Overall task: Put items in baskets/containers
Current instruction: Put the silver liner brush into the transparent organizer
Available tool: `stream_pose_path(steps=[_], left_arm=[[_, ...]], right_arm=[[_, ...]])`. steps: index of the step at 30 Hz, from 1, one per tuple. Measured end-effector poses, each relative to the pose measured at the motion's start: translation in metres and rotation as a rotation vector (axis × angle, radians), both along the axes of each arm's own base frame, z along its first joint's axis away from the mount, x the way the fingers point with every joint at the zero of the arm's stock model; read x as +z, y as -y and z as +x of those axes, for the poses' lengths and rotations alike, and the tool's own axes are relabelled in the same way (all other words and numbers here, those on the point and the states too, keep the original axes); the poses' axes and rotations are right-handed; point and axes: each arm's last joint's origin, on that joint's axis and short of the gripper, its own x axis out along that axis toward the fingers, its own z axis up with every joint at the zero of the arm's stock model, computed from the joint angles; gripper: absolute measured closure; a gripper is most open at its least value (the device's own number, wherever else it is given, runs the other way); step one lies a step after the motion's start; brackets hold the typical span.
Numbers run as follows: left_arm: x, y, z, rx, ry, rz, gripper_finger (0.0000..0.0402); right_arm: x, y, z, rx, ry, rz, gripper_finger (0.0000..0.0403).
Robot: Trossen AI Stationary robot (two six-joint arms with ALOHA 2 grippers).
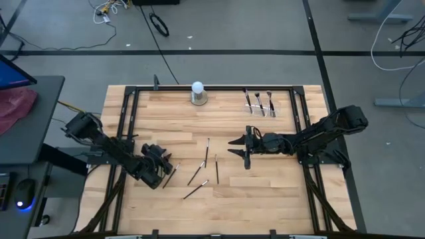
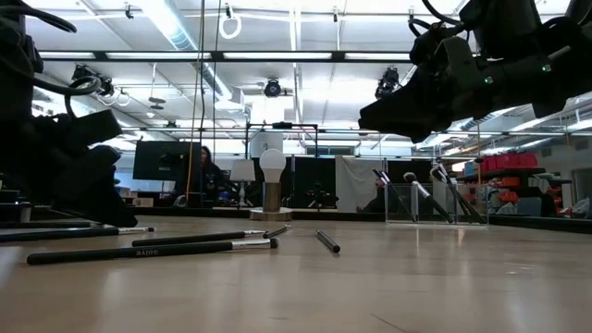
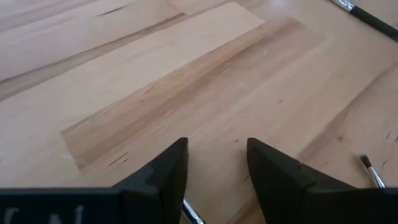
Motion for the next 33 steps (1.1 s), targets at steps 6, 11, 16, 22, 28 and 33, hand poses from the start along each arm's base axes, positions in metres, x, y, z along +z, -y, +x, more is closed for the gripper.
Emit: stream_pose_path(steps=[6, 11, 16, 22, 28, 33], left_arm=[[0.000, 0.000, 0.000, -0.011, -0.013, 0.009, 0.0252], [0.001, 0.001, 0.002, -0.048, -0.013, 0.043, 0.0288], [0.001, 0.001, 0.004, -0.054, 0.003, 0.074, 0.0304], [0.001, 0.000, 0.004, -0.053, -0.012, 0.068, 0.0288], [0.015, 0.000, 0.002, -0.060, 0.025, 0.019, 0.0252], [0.039, 0.001, 0.002, -0.076, 0.051, -0.080, 0.0240]], right_arm=[[0.000, 0.000, 0.000, 0.000, 0.000, 0.000, 0.0252], [0.000, 0.000, 0.000, 0.000, 0.000, 0.000, 0.0252], [0.000, 0.000, 0.000, 0.000, 0.000, 0.000, 0.0252], [0.000, 0.000, 0.000, 0.000, 0.000, 0.000, 0.0252], [0.000, 0.000, 0.000, -0.001, 0.000, 0.000, 0.0252], [0.000, 0.000, 0.000, -0.001, 0.000, 0.000, 0.0252]])
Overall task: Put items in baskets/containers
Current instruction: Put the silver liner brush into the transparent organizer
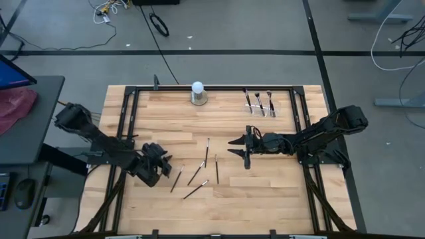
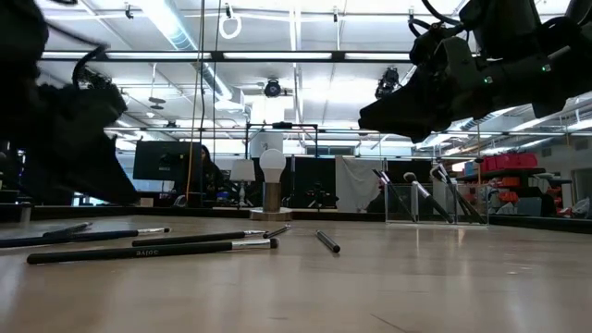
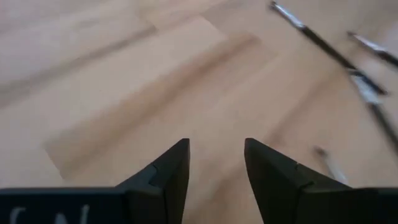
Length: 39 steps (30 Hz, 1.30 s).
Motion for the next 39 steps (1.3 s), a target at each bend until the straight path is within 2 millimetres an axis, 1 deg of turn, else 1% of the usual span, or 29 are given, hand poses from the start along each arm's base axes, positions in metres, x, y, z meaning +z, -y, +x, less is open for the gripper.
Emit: stream_pose_path(steps=[4, 7, 9, 12, 16, 19, 22, 31, 36, 39], left_arm=[[0.016, 0.006, 0.002, -0.010, -0.045, -0.179, 0.0248], [0.019, 0.010, 0.002, 0.028, -0.120, -0.321, 0.0263], [0.020, 0.011, 0.001, 0.071, -0.179, -0.370, 0.0275], [0.022, 0.010, -0.002, 0.132, -0.207, -0.368, 0.0294], [0.022, 0.008, -0.003, 0.200, -0.156, -0.363, 0.0311], [0.021, 0.009, -0.002, 0.221, -0.121, -0.362, 0.0313], [0.018, 0.009, -0.001, 0.235, -0.123, -0.358, 0.0304], [0.011, 0.011, 0.002, 0.243, -0.137, -0.342, 0.0257], [0.010, 0.011, 0.002, 0.245, -0.133, -0.338, 0.0253], [0.006, 0.011, 0.004, 0.250, -0.126, -0.314, 0.0256]], right_arm=[[0.000, 0.000, 0.000, 0.000, 0.001, 0.000, 0.0252], [0.000, 0.000, 0.000, 0.000, 0.000, 0.000, 0.0252], [0.000, 0.000, 0.000, 0.000, 0.000, 0.000, 0.0252], [0.000, 0.000, 0.000, 0.001, -0.001, -0.001, 0.0252], [0.000, 0.000, 0.000, 0.001, -0.002, -0.003, 0.0252], [0.000, 0.000, 0.000, 0.001, -0.003, -0.004, 0.0252], [0.000, 0.000, 0.000, 0.001, -0.003, -0.005, 0.0252], [-0.001, 0.001, 0.000, -0.021, -0.012, -0.012, 0.0252], [-0.001, 0.001, 0.000, -0.022, -0.011, -0.005, 0.0252], [-0.001, 0.001, 0.000, -0.022, -0.011, -0.004, 0.0252]])
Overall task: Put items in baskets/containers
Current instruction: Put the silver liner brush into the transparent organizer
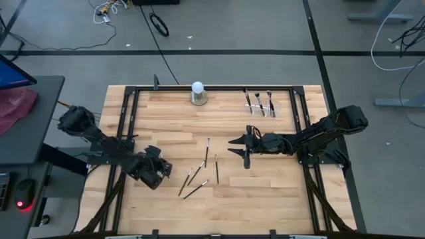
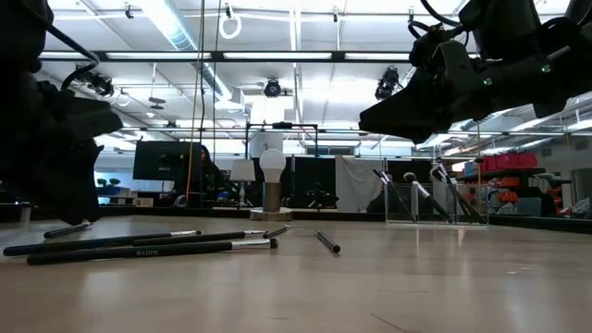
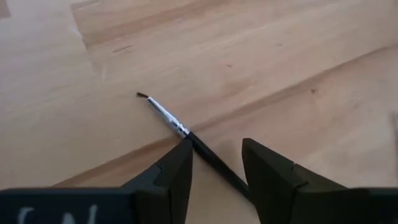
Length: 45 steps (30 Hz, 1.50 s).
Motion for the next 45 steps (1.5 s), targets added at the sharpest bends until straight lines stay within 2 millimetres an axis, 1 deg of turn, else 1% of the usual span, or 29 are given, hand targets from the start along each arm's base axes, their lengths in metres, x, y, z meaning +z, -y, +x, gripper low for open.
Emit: stream_pose_path(steps=[5, 9, 13, 20, 23, 27, 35, 38, 41, 45], left_arm=[[-0.012, -0.001, 0.006, 0.032, -0.020, 0.035, 0.0254], [-0.018, -0.002, 0.009, 0.041, -0.023, 0.072, 0.0258], [-0.021, -0.002, 0.011, -0.006, -0.014, 0.125, 0.0272], [-0.021, -0.002, 0.012, -0.047, -0.011, 0.167, 0.0311], [-0.022, -0.002, 0.013, -0.058, -0.013, 0.193, 0.0320], [-0.026, -0.002, 0.014, -0.057, -0.009, 0.212, 0.0311], [-0.038, 0.007, 0.012, -0.071, 0.025, 0.280, 0.0258], [-0.041, 0.012, 0.008, -0.092, 0.028, 0.303, 0.0248], [-0.045, 0.015, 0.005, -0.123, 0.015, 0.326, 0.0255], [-0.048, 0.018, 0.000, -0.150, -0.004, 0.356, 0.0295]], right_arm=[[-0.001, 0.000, 0.000, -0.002, -0.005, 0.005, 0.0252], [-0.001, 0.000, 0.000, -0.003, -0.012, 0.008, 0.0252], [-0.001, 0.000, 0.000, -0.003, -0.012, 0.008, 0.0252], [-0.001, 0.000, 0.000, -0.002, -0.012, 0.007, 0.0252], [-0.001, 0.000, 0.000, 0.000, -0.012, -0.001, 0.0252], [-0.001, 0.000, 0.000, -0.003, -0.011, 0.008, 0.0252], [-0.001, 0.000, 0.000, -0.003, -0.011, 0.011, 0.0252], [-0.001, 0.000, 0.000, -0.003, -0.011, 0.012, 0.0252], [-0.001, 0.000, 0.000, -0.004, -0.011, 0.014, 0.0252], [-0.001, 0.000, 0.000, -0.004, -0.011, 0.014, 0.0252]])
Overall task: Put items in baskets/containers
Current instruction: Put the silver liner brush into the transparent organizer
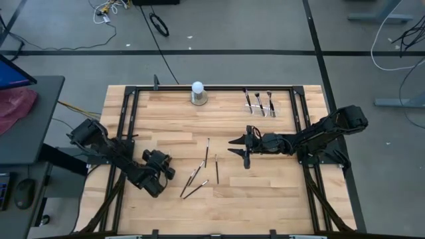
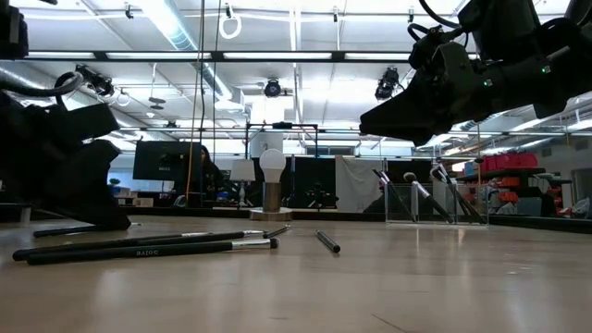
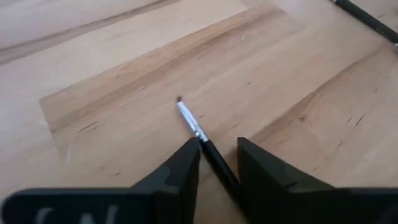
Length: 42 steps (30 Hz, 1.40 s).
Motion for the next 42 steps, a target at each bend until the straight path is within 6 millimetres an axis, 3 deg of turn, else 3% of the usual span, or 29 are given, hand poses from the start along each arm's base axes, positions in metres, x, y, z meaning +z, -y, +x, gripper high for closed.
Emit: stream_pose_path(steps=[7, 31, 42], left_arm=[[-0.006, -0.003, -0.006, -0.016, 0.049, 0.028, 0.0384], [-0.003, 0.000, -0.003, -0.052, 0.262, 0.137, 0.0387], [0.018, 0.004, 0.018, -0.070, 0.408, 0.241, 0.0387]], right_arm=[[0.000, 0.000, 0.000, 0.000, 0.000, 0.000, 0.0252], [0.000, 0.001, 0.000, -0.002, 0.002, 0.000, 0.0252], [0.000, 0.000, 0.000, 0.008, 0.002, 0.012, 0.0252]])
